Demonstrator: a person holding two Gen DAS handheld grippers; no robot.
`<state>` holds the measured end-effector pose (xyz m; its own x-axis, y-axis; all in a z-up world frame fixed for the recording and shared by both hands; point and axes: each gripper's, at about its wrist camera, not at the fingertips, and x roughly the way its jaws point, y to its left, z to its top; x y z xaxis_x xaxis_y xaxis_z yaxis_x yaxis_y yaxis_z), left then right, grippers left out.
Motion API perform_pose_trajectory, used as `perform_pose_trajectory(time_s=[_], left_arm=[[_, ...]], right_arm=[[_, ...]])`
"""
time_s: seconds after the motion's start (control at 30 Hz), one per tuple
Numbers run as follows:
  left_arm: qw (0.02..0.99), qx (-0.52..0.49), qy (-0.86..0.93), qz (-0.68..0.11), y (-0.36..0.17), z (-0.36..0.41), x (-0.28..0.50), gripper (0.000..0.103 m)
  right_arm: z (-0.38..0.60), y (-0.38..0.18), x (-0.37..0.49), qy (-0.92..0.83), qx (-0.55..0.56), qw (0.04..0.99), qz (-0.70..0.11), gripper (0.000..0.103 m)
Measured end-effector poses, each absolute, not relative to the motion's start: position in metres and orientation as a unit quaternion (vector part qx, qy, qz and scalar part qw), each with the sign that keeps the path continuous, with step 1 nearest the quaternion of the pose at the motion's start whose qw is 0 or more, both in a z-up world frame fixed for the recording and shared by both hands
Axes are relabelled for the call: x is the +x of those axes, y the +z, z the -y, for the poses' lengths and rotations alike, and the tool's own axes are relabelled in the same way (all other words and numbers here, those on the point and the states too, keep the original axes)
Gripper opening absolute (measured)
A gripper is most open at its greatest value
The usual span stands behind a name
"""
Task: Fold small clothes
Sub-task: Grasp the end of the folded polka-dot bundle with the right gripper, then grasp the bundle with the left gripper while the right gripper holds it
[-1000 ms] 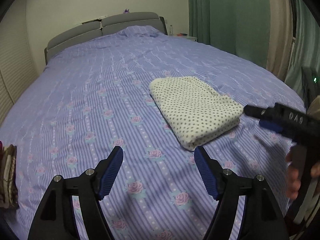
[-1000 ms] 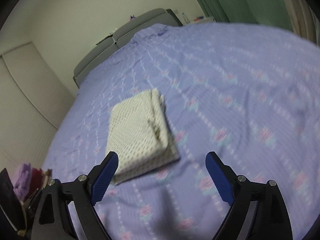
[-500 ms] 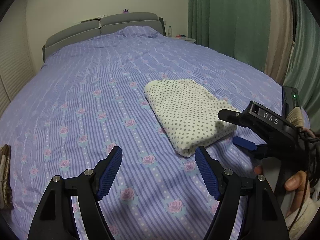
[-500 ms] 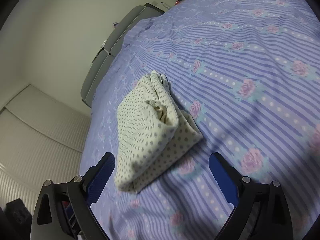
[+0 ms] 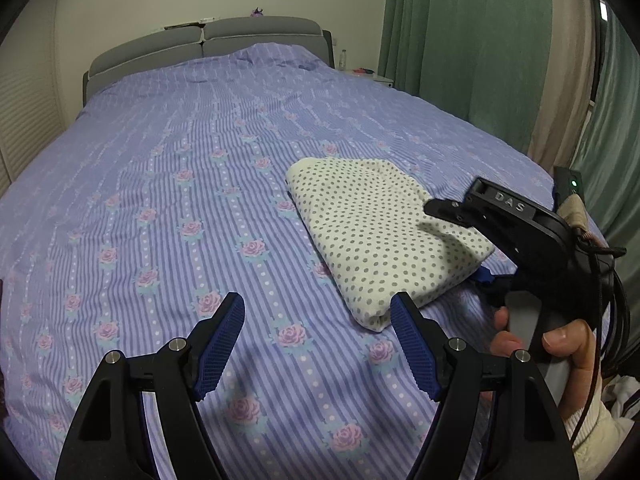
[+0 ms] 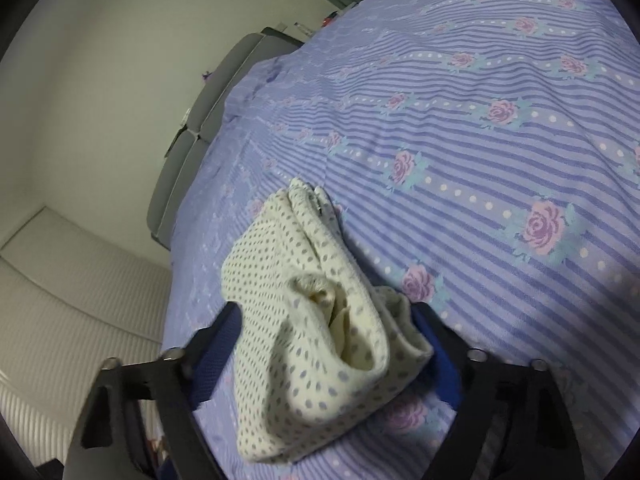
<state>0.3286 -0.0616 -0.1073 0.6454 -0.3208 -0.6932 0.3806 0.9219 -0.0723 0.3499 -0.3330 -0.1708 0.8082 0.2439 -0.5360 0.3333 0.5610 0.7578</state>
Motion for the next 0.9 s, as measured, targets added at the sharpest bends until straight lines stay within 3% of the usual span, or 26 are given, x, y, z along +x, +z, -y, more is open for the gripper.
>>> perform_pose_trajectory(time_s=[0.13,0.43,0.9], left_arm=[[0.903,0.025,-0.199,-0.380,-0.111,0.060,0.341,0.075],[0.888,0.010,-0.235,-0.395,-0.121,0.074,0.378,0.075],[0.815,-0.130,-0.302,-0.477,-0.159,0.078,0.457,0.076]], right_arm=[[0.341,-0.176,0.348,-0.034,0.485,0.820,-0.303,0.062],[0.346,-0.183,0.338,-0.027,0.496,0.814,-0.300,0.039],[0.346,-0.185,0.336,-0.015,0.464,0.829,-0.311,0.033]])
